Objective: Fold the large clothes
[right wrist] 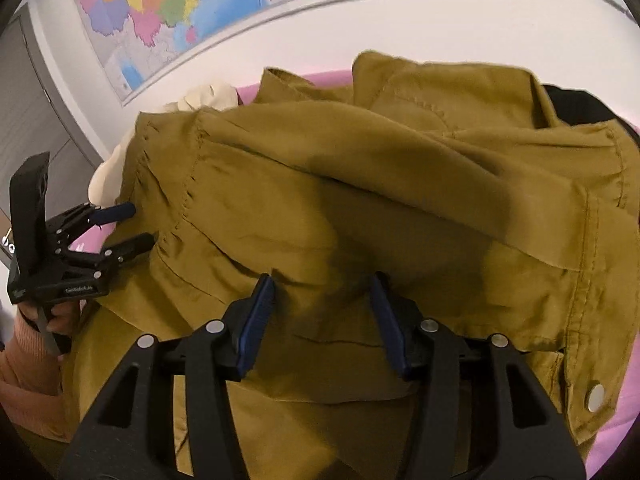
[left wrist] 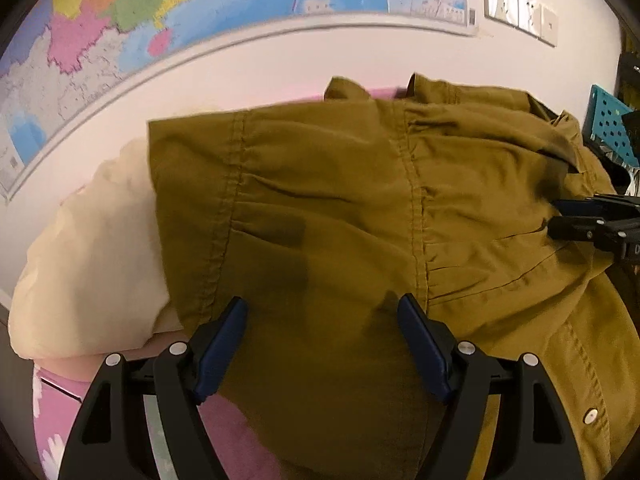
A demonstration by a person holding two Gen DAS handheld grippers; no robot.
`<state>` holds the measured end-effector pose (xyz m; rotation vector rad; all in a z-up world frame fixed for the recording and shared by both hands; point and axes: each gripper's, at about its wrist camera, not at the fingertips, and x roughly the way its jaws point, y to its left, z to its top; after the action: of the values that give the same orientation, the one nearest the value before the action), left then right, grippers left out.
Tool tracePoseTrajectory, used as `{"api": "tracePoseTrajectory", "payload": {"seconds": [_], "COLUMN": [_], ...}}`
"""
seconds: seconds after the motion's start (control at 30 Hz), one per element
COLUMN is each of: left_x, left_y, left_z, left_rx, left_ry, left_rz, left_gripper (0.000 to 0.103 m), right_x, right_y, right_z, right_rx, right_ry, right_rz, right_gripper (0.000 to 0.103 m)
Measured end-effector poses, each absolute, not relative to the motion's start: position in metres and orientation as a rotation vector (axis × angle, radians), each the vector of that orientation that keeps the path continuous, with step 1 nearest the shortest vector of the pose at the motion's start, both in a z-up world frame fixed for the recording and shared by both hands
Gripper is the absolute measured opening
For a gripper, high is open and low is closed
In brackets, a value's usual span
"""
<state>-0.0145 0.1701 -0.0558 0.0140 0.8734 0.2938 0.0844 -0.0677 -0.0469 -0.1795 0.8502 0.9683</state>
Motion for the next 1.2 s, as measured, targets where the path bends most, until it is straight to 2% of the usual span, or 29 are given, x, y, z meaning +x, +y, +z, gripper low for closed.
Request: {"api": "tracePoseTrajectory", "payload": {"seconds": [0.13,0.2,0.3,0.63,0.87,0.93,1.07,1.2], "left_x": [-0.04,-0.058,-0.084,-0.17,-0.206,-0.214,-0.225,-0.232], "left_y": [0.173,0.175,0.178,0.194,0.188,0.182,0.164,0.151], "left_z": [-0.046,-0.042,-0.042,-0.071,-0.082,-0.083,-0.084,-0.084], "left_rx": [-0.007,-0.01,-0.034,-0.235,-0.358,-0.366,-0.316,-0.337], "left_ry": [0.834,0.813,0.806,0.884,0.922,0.926,0.951,0.963], "left_rz": [0.288,0.28,0.264,0.18,0.066,0.031,-0.009,-0.083], "left_gripper": [0.075,0.076,0.078,0.079,0.081,0.083,0.086,0.087], "right_x": [0.065,0.051,0.032,-0.007,-0.013,-0.013,-0.013,-0.022], "right_y": [-0.082,-0.092,-0.112,-0.228,-0.312,-0.324,-0.339,-0.343], "right_z": [-0.032,-0.026,-0.02,-0.02,-0.032,-0.041,-0.069,-0.076], "right_rx": [-0.175,-0.166,-0.164,-0.004,0.115,0.148,0.189,0.226], "right_ry": [0.818,0.805,0.791,0.792,0.816,0.835,0.914,0.9], "right_rz": [0.992,1.023,1.043,0.919,0.758,0.76,0.77,0.826], "right_gripper": [0.051,0.058,0.062,0.073,0.078,0.081,0.081,0.084]}}
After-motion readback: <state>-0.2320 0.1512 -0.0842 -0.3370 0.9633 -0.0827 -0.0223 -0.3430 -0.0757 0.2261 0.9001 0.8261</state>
